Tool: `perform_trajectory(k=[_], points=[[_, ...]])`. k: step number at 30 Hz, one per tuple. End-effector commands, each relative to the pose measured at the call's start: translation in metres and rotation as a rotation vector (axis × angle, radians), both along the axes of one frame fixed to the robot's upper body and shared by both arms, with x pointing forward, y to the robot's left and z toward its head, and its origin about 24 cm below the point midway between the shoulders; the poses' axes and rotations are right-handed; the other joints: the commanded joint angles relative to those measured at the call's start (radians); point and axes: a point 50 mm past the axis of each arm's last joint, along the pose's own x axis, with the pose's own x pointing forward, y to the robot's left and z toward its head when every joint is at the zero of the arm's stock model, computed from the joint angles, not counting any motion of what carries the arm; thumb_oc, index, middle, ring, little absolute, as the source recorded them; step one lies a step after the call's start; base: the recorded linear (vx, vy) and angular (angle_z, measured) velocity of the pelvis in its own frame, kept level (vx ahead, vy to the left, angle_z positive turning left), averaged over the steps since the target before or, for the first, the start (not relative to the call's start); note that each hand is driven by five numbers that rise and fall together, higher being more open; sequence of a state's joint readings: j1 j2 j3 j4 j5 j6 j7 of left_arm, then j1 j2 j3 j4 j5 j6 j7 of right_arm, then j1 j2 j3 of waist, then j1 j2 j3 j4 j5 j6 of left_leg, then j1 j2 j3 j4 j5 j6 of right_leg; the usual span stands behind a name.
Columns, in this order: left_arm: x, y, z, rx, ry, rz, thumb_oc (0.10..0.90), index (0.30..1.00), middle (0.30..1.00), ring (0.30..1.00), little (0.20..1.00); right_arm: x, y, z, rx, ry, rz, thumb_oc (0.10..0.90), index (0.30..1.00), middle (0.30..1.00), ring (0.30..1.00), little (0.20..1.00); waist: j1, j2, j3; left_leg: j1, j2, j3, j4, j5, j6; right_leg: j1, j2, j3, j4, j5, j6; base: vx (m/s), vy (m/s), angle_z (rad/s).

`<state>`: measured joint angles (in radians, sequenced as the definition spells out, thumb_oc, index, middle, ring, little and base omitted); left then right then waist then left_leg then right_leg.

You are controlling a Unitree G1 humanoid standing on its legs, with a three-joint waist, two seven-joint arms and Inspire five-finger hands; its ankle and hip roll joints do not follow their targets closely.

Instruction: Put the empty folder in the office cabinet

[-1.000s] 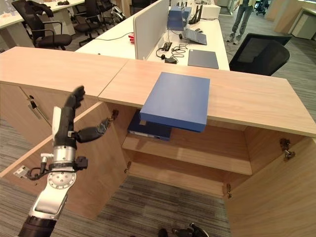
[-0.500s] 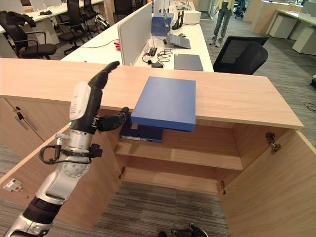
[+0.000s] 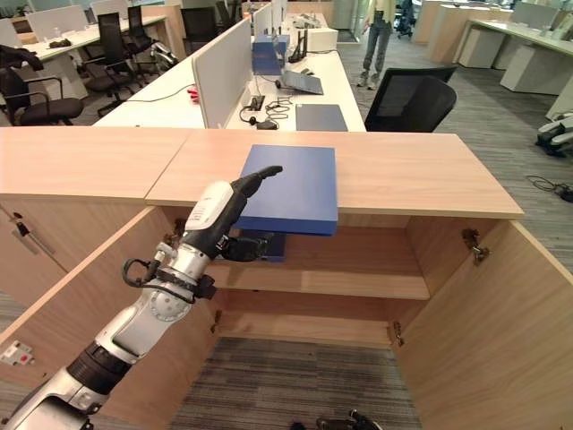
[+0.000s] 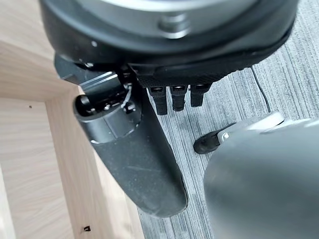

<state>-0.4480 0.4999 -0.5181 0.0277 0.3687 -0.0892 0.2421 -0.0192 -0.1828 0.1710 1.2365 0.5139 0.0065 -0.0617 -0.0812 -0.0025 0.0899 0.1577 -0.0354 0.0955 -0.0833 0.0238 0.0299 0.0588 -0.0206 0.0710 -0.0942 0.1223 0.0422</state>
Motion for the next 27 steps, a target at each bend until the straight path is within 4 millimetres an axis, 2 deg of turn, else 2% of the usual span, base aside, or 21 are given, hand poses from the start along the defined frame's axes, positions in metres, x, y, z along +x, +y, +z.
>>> perform_trajectory(k=[1, 12, 20, 27], points=[[0.021, -0.010, 0.065, 0.025, -0.260, -0.017, 0.800, 0.900, 0.900, 0.900, 0.900, -0.017, 0.001, -0.005, 0.006, 0.065, -0.009, 0.800, 0.900, 0.900, 0.900, 0.900, -0.010, 0.015, -0.035, -0.024, -0.035, -0.065, -0.004, -0.076, 0.002, 0.053, 0.014, -0.048, 0.032, -0.084, 0.056, 0.01, 0.012, -0.09], [0.051, -0.020, 0.071, 0.230, -0.322, 0.097, 0.800, 0.900, 0.900, 0.900, 0.900, -0.012, -0.004, -0.003, -0.006, 0.060, -0.014, 0.800, 0.900, 0.900, 0.900, 0.900, -0.041, 0.034, -0.036, -0.013, -0.036, -0.036, -0.004, -0.090, 0.008, 0.052, 0.014, -0.028, 0.035, -0.091, 0.063, 0.00, 0.007, -0.02], [0.064, -0.019, 0.073, 0.384, -0.389, 0.178, 0.800, 0.900, 0.900, 0.900, 0.900, -0.011, -0.005, -0.003, -0.014, 0.067, -0.004, 0.800, 0.900, 0.900, 0.900, 0.900, -0.051, 0.039, -0.036, -0.012, -0.036, -0.023, -0.004, -0.093, 0.009, 0.047, 0.015, -0.018, 0.036, -0.090, 0.065, -0.01, 0.002, -0.06], [0.072, -0.018, 0.066, 0.440, -0.353, 0.215, 0.800, 0.900, 0.900, 0.900, 0.900, -0.011, -0.006, -0.003, -0.020, 0.074, -0.015, 0.800, 0.900, 0.900, 0.900, 0.900, -0.053, 0.038, -0.036, -0.011, -0.036, -0.021, -0.004, -0.094, 0.010, 0.047, 0.016, -0.016, 0.035, -0.090, 0.064, 0.00, 0.001, -0.04]])
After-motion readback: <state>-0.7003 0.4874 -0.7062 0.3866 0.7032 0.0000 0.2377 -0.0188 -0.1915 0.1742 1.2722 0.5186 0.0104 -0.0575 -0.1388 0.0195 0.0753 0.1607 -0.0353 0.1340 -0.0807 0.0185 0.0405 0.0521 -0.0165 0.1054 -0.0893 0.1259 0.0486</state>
